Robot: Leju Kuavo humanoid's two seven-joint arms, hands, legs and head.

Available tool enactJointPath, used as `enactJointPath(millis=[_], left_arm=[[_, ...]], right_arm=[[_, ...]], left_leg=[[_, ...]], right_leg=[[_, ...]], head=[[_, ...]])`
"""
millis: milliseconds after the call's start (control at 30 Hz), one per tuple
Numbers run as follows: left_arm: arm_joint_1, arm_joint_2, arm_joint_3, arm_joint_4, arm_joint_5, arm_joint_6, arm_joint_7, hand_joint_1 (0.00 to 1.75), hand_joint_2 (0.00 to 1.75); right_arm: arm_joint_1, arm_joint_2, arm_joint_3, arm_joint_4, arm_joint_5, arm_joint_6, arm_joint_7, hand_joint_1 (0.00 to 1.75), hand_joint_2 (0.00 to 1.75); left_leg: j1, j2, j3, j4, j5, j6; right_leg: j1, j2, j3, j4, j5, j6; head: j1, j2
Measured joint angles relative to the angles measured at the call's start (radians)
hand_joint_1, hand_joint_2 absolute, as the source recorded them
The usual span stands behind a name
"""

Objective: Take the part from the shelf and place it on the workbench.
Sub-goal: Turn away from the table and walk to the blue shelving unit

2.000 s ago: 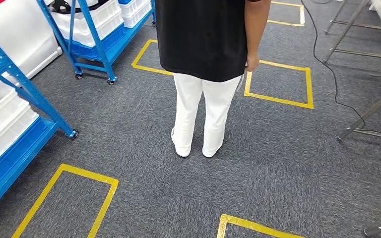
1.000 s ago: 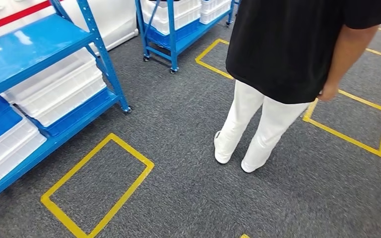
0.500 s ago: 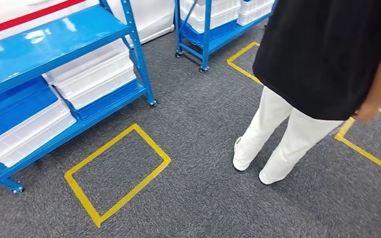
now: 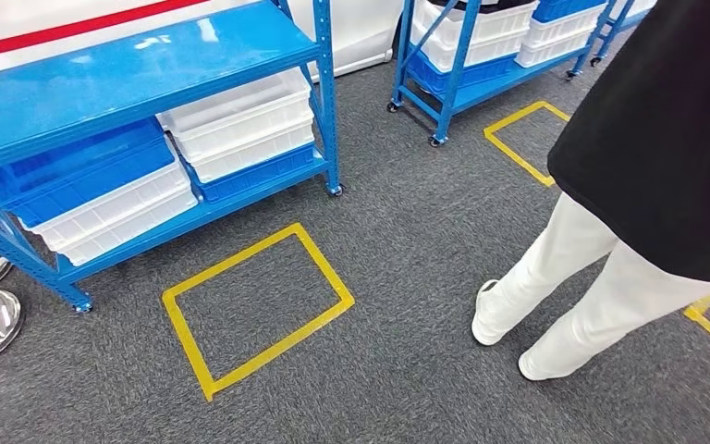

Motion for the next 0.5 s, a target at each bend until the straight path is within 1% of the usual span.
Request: enactJointPath(millis=[33,67,100,133,167,200,233,267,300,333,367,400,433,467,500], left_arm=[[-0.001,0.000,0.000,0.000,0.000,0.000,-0.001,0.00,0.00],[0.000,0.000,0.000,0.001,0.000,0.000,-0.001,0.00,0.00],[0.001,0.001,0.000,0.001,0.000,0.001,-0.002,0.00,0.00],[0.002,0.001,0.000,0.002,0.000,0.001,-0.002,0.00,0.00],[0.003,0.000,0.000,0.003,-0.001,0.001,-0.003,0.00,0.00],[0.003,0.000,0.000,0.004,-0.001,0.002,-0.003,0.00,0.00],[0.001,0.000,0.000,0.005,-0.001,0.002,-0.004,0.00,0.00],[-0.002,0.000,0.000,0.006,-0.001,0.003,-0.004,0.00,0.00],[-0.004,0.001,0.000,0.006,-0.001,0.003,-0.004,0.00,0.00],[-0.005,0.001,0.000,0.006,-0.001,0.003,-0.005,0.00,0.00],[-0.004,0.001,0.000,0.006,-0.001,0.003,-0.005,0.00,0.00],[-0.002,0.001,0.000,0.006,-0.001,0.003,-0.005,0.00,0.00],[0.000,0.001,0.000,0.006,-0.001,0.003,-0.005,0.00,0.00],[0.000,0.002,0.000,0.006,-0.001,0.003,-0.005,0.00,0.00],[-0.002,0.002,0.000,0.006,-0.001,0.003,-0.005,0.00,0.00]], right_arm=[[-0.001,0.000,-0.002,0.000,0.000,0.000,-0.002,0.00,0.00],[-0.003,0.000,-0.003,0.001,0.001,0.000,-0.003,0.00,0.00],[-0.005,0.000,-0.004,0.001,0.001,0.000,-0.005,0.00,0.00],[-0.007,0.000,-0.004,0.001,0.002,0.000,-0.007,0.00,0.00],[-0.008,0.000,-0.004,0.001,0.003,0.001,-0.008,0.00,0.00],[-0.007,0.000,-0.005,0.001,0.003,0.001,-0.009,0.00,0.00],[-0.006,0.000,-0.006,0.001,0.004,0.001,-0.009,0.00,0.00],[-0.005,0.000,-0.008,0.001,0.004,0.001,-0.010,0.00,0.00],[-0.004,0.000,-0.009,0.002,0.005,0.001,-0.010,0.00,0.00],[-0.004,0.000,-0.011,0.002,0.005,0.001,-0.010,0.00,0.00],[-0.004,0.000,-0.012,0.002,0.005,0.002,-0.010,0.00,0.00],[-0.004,0.000,-0.013,0.002,0.006,0.003,-0.010,0.00,0.00],[-0.005,0.000,-0.013,0.002,0.006,0.003,-0.010,0.00,0.00],[-0.005,0.000,-0.013,0.002,0.006,0.004,-0.010,0.00,0.00],[-0.005,0.000,-0.013,0.002,0.006,0.004,-0.010,0.00,0.00]], left_leg=[[0.000,-0.009,-0.004,0.004,-0.003,-0.006],[0.000,-0.018,-0.008,0.005,-0.003,-0.013],[0.002,-0.027,-0.010,0.005,-0.003,-0.019],[0.004,-0.029,-0.012,0.007,-0.004,-0.024],[0.005,-0.017,-0.017,0.018,-0.012,-0.029],[0.004,0.008,-0.031,0.047,-0.031,-0.033],[0.004,0.039,-0.055,0.097,-0.060,-0.037],[0.003,0.067,-0.088,0.163,-0.094,-0.040],[0.004,0.083,-0.123,0.231,-0.123,-0.043],[0.004,0.091,-0.147,0.278,-0.136,-0.045],[0.004,0.094,-0.152,0.289,-0.129,-0.045],[0.004,0.099,-0.136,0.258,-0.102,-0.044],[0.003,0.109,-0.103,0.195,-0.065,-0.040],[-0.001,0.132,-0.065,0.121,-0.035,-0.033],[-0.004,0.153,-0.035,0.062,-0.015,-0.025]], right_leg=[[0.000,0.013,0.010,-0.027,0.007,-0.003],[0.003,0.013,0.012,-0.031,0.003,-0.008],[0.003,0.002,0.012,-0.033,0.005,-0.014],[0.004,-0.010,0.014,-0.035,0.007,-0.021],[0.003,-0.021,0.015,-0.039,0.008,-0.028],[0.001,-0.033,0.016,-0.043,0.010,-0.034],[0.001,-0.047,0.017,-0.045,0.010,-0.039],[0.003,-0.061,0.017,-0.045,0.008,-0.043],[0.005,-0.077,0.017,-0.045,0.007,-0.045],[0.007,-0.092,0.017,-0.045,0.004,-0.046],[0.008,-0.107,0.019,-0.045,0.002,-0.046],[0.009,-0.120,0.023,-0.045,-0.001,-0.045],[0.009,-0.132,0.027,-0.045,-0.005,-0.043],[0.010,-0.143,0.033,-0.045,-0.008,-0.040],[0.012,-0.154,0.038,-0.045,-0.012,-0.036]], head=[[0.000,0.000],[0.000,0.000],[0.000,0.000],[0.000,0.000],[0.000,0.000],[0.000,0.000],[0.000,0.000],[0.000,0.000],[0.000,0.000],[0.000,0.000],[0.000,0.000],[0.000,0.000],[0.000,0.000],[0.000,0.000],[0.000,0.000]])
